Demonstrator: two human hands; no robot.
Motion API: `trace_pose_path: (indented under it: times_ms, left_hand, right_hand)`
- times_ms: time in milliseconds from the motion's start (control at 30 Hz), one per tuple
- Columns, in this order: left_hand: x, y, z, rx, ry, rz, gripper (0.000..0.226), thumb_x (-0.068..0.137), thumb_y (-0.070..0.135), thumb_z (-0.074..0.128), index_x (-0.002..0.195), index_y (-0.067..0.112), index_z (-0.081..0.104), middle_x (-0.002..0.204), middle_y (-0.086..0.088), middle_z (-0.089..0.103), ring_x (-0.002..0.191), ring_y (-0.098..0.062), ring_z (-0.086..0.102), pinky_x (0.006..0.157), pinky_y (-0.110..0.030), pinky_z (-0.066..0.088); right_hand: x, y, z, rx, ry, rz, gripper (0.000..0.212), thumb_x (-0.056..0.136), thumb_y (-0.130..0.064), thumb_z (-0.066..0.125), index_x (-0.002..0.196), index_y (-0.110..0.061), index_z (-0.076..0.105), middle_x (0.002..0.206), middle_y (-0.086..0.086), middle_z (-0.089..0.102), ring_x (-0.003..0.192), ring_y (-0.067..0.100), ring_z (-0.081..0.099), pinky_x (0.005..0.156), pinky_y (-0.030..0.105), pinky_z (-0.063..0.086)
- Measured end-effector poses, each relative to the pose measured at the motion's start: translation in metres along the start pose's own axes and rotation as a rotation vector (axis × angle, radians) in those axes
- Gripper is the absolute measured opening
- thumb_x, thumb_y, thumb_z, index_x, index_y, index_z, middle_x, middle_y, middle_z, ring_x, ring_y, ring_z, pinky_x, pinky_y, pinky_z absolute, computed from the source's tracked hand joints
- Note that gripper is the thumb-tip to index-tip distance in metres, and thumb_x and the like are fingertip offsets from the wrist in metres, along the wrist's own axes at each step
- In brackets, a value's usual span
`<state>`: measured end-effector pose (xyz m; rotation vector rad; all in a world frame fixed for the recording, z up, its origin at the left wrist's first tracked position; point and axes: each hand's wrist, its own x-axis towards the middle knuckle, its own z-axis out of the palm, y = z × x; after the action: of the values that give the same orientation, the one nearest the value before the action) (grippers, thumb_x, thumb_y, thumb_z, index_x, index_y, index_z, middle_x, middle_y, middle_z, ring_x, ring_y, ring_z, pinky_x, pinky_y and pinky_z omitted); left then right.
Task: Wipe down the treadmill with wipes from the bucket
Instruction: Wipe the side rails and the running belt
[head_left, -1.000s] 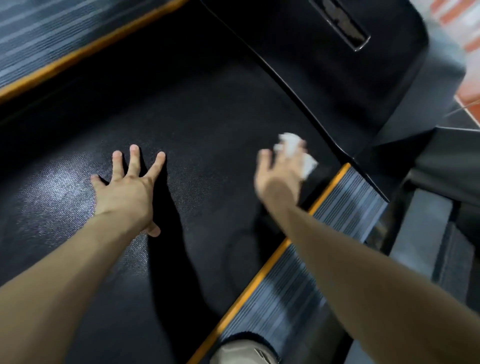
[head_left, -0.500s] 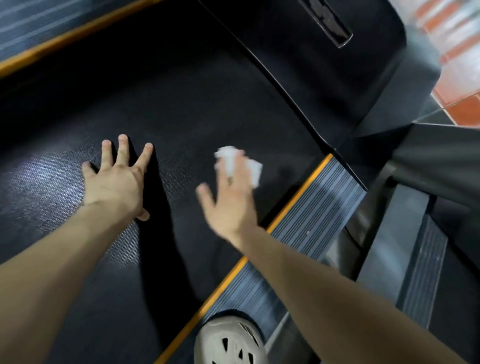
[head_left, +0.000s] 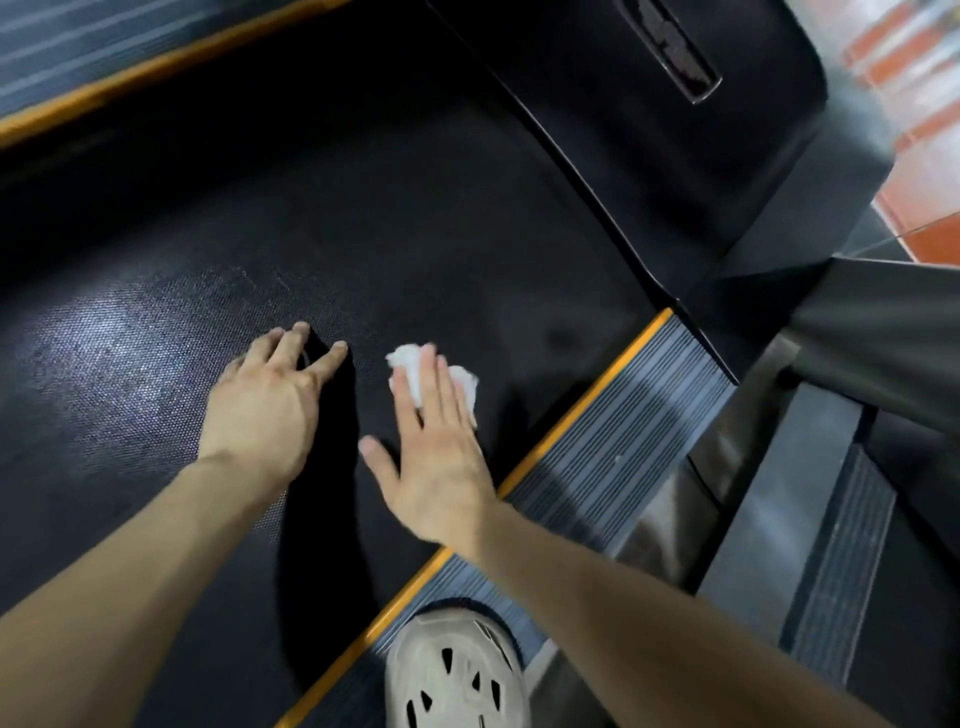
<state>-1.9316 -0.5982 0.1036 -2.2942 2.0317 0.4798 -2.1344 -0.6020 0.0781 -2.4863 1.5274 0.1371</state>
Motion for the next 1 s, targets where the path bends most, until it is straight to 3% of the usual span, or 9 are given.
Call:
trace_pose_path:
  times_ms: [67, 200, 267, 433, 567, 733, 800, 933, 1000]
  left_hand:
    - [0.0, -0.004, 0.001, -0.011, -0.015, 0.025, 0.079, 0.1, 0.019, 0.059, 0.168, 0.04, 0.026, 0.175, -0.01, 0.023, 0.156, -0.033, 0.027, 0.12, -0.048, 0.042]
    - [-0.001, -0.003, 0.002, -0.008, -0.027, 0.033, 0.078, 0.107, 0.019, 0.053, 0.17, 0.042, 0.012, 0.179, -0.007, 0.012, 0.162, -0.029, 0.016, 0.124, -0.042, 0.034]
    - [-0.004, -0.004, 0.006, -0.049, -0.014, 0.041, 0.078, 0.105, 0.017, 0.053, 0.17, 0.039, 0.017, 0.179, -0.01, 0.01, 0.164, -0.03, 0.013, 0.131, -0.043, 0.026]
    - [-0.045, -0.011, 0.024, -0.107, -0.012, -0.012, 0.087, 0.092, 0.034, 0.078, 0.167, 0.036, 0.034, 0.178, -0.013, 0.017, 0.164, -0.033, 0.016, 0.128, -0.055, 0.026]
    - [-0.082, -0.009, 0.039, -0.134, -0.094, -0.108, 0.103, 0.089, 0.052, 0.079, 0.17, 0.043, 0.016, 0.18, -0.007, 0.0, 0.166, -0.033, 0.001, 0.129, -0.062, 0.021]
    - [-0.074, -0.001, 0.041, -0.131, -0.142, -0.165, 0.109, 0.09, 0.051, 0.079, 0.169, 0.044, 0.005, 0.179, -0.006, -0.01, 0.166, -0.035, -0.003, 0.128, -0.065, 0.02]
    - [-0.074, -0.001, 0.045, -0.128, -0.125, -0.174, 0.108, 0.091, 0.051, 0.078, 0.169, 0.044, 0.004, 0.179, -0.005, -0.011, 0.166, -0.034, -0.004, 0.129, -0.065, 0.019]
    - [-0.077, -0.002, 0.047, -0.148, -0.113, -0.158, 0.106, 0.092, 0.051, 0.076, 0.169, 0.045, 0.003, 0.179, -0.004, -0.012, 0.166, -0.033, -0.006, 0.13, -0.064, 0.016]
    - [-0.079, -0.002, 0.045, -0.154, -0.117, -0.151, 0.104, 0.094, 0.051, 0.075, 0.17, 0.045, 0.004, 0.179, -0.004, -0.012, 0.166, -0.032, -0.007, 0.131, -0.063, 0.014]
  right_hand:
    - [0.006, 0.027, -0.005, -0.022, 0.032, -0.082, 0.072, 0.108, -0.051, 0.04, 0.167, -0.011, 0.03, 0.175, 0.024, 0.005, 0.163, 0.04, 0.005, 0.132, 0.05, 0.01]
    - [0.053, 0.125, -0.048, -0.271, -0.074, 0.447, 0.081, 0.101, -0.052, -0.006, 0.169, -0.013, 0.015, 0.174, 0.027, -0.007, 0.158, 0.054, -0.007, 0.13, 0.061, -0.001]
    - [0.061, 0.144, -0.067, -0.239, -0.036, 0.602, 0.073, 0.105, -0.048, -0.002, 0.17, -0.015, 0.001, 0.175, 0.023, -0.013, 0.162, 0.043, -0.009, 0.131, 0.052, 0.0]
    - [0.047, 0.145, -0.079, -0.228, 0.15, 0.556, 0.063, 0.102, -0.023, 0.049, 0.162, -0.017, 0.029, 0.157, 0.019, 0.029, 0.136, 0.036, 0.037, 0.11, 0.044, 0.043]
    - [0.038, 0.126, -0.082, 0.132, 0.183, 0.586, 0.054, 0.095, -0.008, 0.056, 0.149, -0.012, 0.052, 0.149, 0.021, 0.04, 0.132, 0.039, 0.046, 0.099, 0.04, 0.043]
    - [-0.01, 0.037, -0.037, 0.166, 0.135, 0.009, 0.047, 0.091, -0.002, 0.058, 0.137, -0.009, 0.067, 0.115, 0.015, 0.054, 0.096, 0.035, 0.059, 0.088, 0.041, 0.053]
    - [-0.017, 0.034, -0.033, 0.18, 0.101, -0.13, 0.045, 0.093, -0.001, 0.06, 0.136, -0.011, 0.069, 0.113, 0.013, 0.055, 0.096, 0.032, 0.059, 0.088, 0.039, 0.055]
    - [0.01, 0.102, -0.061, 0.014, 0.11, 0.114, 0.045, 0.102, -0.009, 0.049, 0.145, -0.018, 0.061, 0.13, 0.018, 0.053, 0.115, 0.034, 0.054, 0.094, 0.036, 0.045]
    - [0.021, 0.121, -0.072, -0.035, 0.16, 0.19, 0.042, 0.102, -0.007, 0.049, 0.141, -0.014, 0.061, 0.13, 0.016, 0.05, 0.107, 0.032, 0.058, 0.086, 0.031, 0.044]
